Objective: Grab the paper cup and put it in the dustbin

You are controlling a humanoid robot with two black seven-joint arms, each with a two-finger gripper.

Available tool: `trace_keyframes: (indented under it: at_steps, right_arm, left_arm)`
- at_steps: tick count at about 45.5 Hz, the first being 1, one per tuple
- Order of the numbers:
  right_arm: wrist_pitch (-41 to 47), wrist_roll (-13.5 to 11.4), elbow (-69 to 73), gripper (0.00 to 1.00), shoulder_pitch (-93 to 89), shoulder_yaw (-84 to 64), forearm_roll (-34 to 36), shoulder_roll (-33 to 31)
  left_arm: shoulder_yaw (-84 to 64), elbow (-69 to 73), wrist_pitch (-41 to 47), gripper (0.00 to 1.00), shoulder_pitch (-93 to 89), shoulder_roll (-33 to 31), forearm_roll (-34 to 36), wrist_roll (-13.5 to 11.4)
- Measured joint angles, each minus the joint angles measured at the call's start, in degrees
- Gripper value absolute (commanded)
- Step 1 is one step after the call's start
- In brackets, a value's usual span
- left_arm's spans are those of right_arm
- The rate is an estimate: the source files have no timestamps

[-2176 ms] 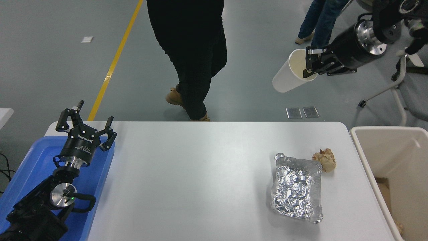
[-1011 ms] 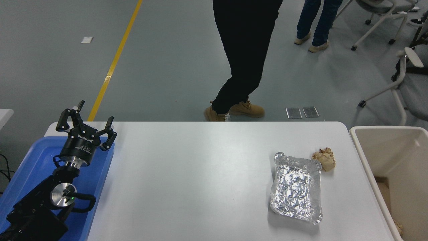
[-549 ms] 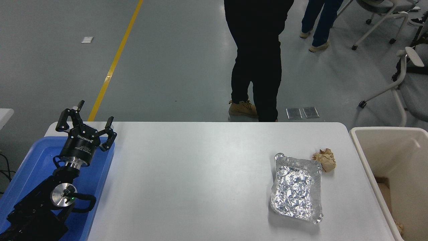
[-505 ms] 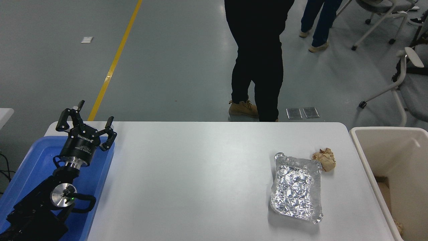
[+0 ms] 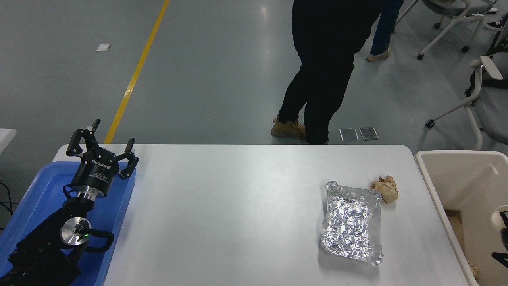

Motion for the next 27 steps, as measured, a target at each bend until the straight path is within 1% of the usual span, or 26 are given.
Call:
trace_keyframes:
  at_steps: [11,12,14,15,17,20,21,23,24,27]
  right_arm:
    - [-0.1,0.0,0.0,0.00,-0.1,0.0,0.0,0.2]
    - [-0.1,0.0,0.0,0.09,-0.2,0.0,0.0,0.2]
    - [-0.1,0.0,0.0,0.37,-0.1,0.0,0.0,0.2]
    - [-0.2,0.0,0.0,0.48,-0.1,0.0,0.0,0.3]
    - [-0.4,0.0,0.0,0.64,-0.1,0.0,0.1,0.3]
    - [-0.9,0.0,0.0,0.84,0.0,-0.1,0.1,0.3]
    - [-1.1,0.0,0.0,0.89,0.0,-0.2,0.1,0.3]
    - [-1.5,0.0,0.1,0.98,0.1,-0.3,0.1,0.3]
    - [-1.7,0.1,0.1,1.00,0.1,-0.3,0.1,0.2]
    - [-2.1,0.1,0.2,1.00,0.3,-0.5,0.1,0.1]
  left_arm:
    - [0.0,0.0,0.0,0.98,0.0,0.0,0.0,0.0]
    - [0.0,0.0,0.0,0.98,0.0,0.0,0.0,0.0]
    - [0.0,0.0,0.0,0.98,0.0,0.0,0.0,0.0]
    - [0.0,0.0,0.0,0.98,0.0,0.0,0.0,0.0]
    - [0.0,0.0,0.0,0.98,0.0,0.0,0.0,0.0]
    - [0.0,0.0,0.0,0.98,0.0,0.0,0.0,0.0]
    - [0.0,0.0,0.0,0.98,0.0,0.0,0.0,0.0]
    - [0.0,0.0,0.0,0.98,0.0,0.0,0.0,0.0]
    - [0.0,0.0,0.0,0.98,0.0,0.0,0.0,0.0]
    - [0.0,0.0,0.0,0.98,0.0,0.0,0.0,0.0]
